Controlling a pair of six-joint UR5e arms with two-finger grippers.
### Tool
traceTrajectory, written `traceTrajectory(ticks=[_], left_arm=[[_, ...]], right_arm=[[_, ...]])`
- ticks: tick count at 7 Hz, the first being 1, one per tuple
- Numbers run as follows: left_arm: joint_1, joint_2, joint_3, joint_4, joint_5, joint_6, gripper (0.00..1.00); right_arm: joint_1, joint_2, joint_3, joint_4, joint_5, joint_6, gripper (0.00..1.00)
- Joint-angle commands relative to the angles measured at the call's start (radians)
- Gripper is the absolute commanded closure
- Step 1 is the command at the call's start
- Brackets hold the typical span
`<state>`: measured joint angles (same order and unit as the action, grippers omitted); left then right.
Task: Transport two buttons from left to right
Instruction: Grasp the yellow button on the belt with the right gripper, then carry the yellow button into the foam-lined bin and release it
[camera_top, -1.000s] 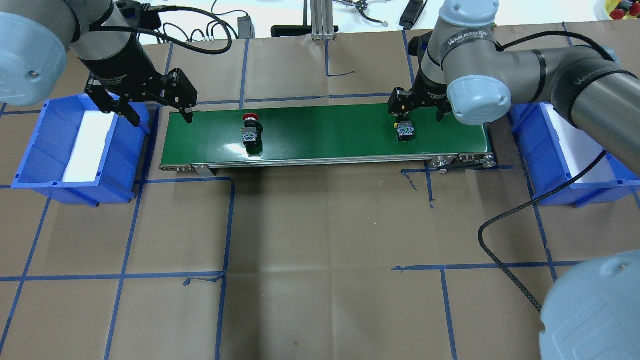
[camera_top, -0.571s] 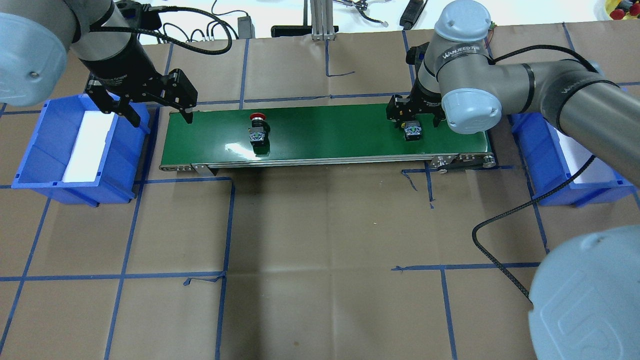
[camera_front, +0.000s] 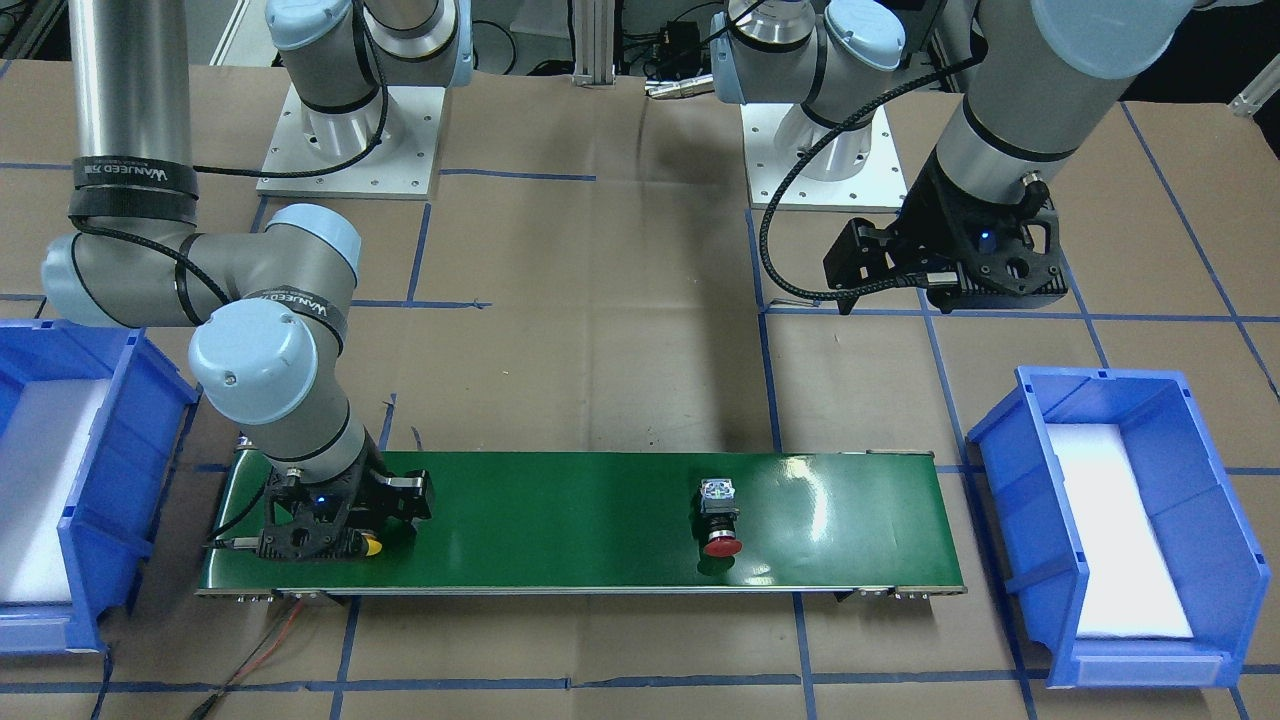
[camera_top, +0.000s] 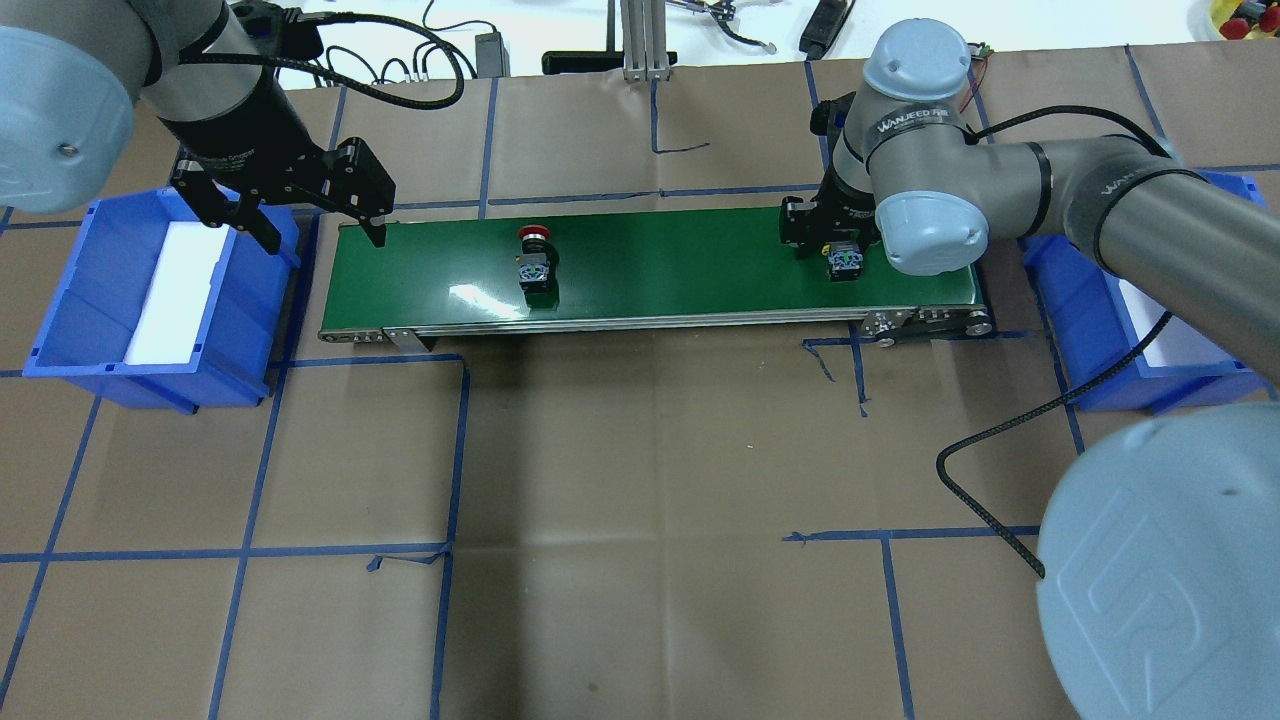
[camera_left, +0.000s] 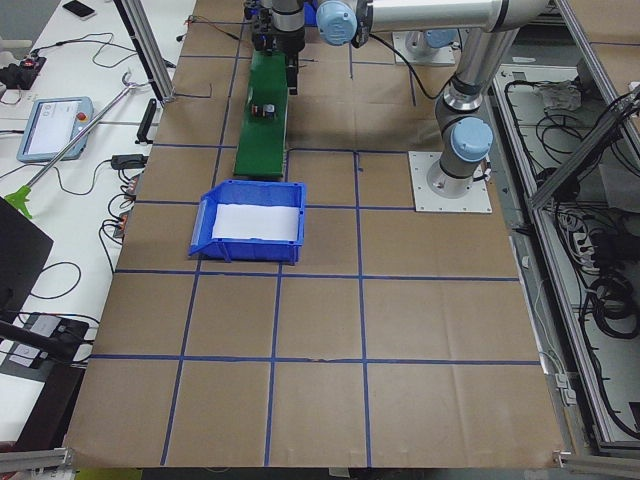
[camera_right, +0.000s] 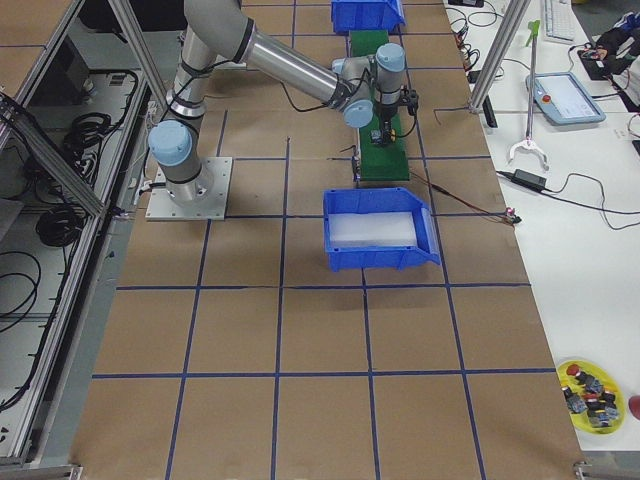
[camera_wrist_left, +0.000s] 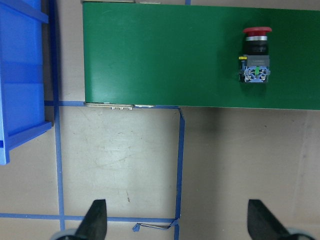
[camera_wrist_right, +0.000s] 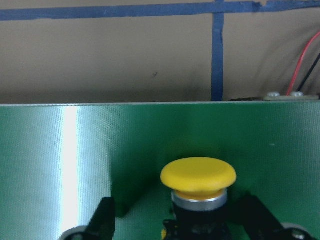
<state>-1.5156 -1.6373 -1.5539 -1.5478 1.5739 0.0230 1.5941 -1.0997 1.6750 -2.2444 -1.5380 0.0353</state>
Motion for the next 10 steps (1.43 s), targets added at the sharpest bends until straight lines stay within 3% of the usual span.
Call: traceTrajectory(ticks=[1, 2, 4, 5, 7, 10], left_arm=[[0.000, -0.001, 0.000, 0.000, 0.000, 0.000, 0.00], [0.000, 0.001, -0.002, 0.000, 0.000, 0.000, 0.00], [0.000, 0.001, -0.002, 0.000, 0.000, 0.000, 0.00], [0.000, 0.001, 0.000, 0.003, -0.002, 0.000, 0.00], [-0.002, 0.001, -0.002, 0.005, -0.002, 0.000, 0.00], [-0.002, 0.001, -0.002, 0.008, -0.002, 0.000, 0.00]], right_arm=[[-0.022, -0.044, -0.001, 0.038, -0.008, -0.005, 0.95], [-0.041, -0.083, -0.020, 0.131, -0.007, -0.005, 0.95], [-0.122, -0.136, -0.171, 0.323, -0.008, -0.014, 0.95], [-0.203, -0.143, -0.236, 0.465, -0.007, -0.102, 0.94], [-0.358, -0.163, -0.274, 0.502, -0.008, -0.387, 0.94], [-0.532, -0.154, -0.229, 0.491, -0.007, -0.648, 0.95]])
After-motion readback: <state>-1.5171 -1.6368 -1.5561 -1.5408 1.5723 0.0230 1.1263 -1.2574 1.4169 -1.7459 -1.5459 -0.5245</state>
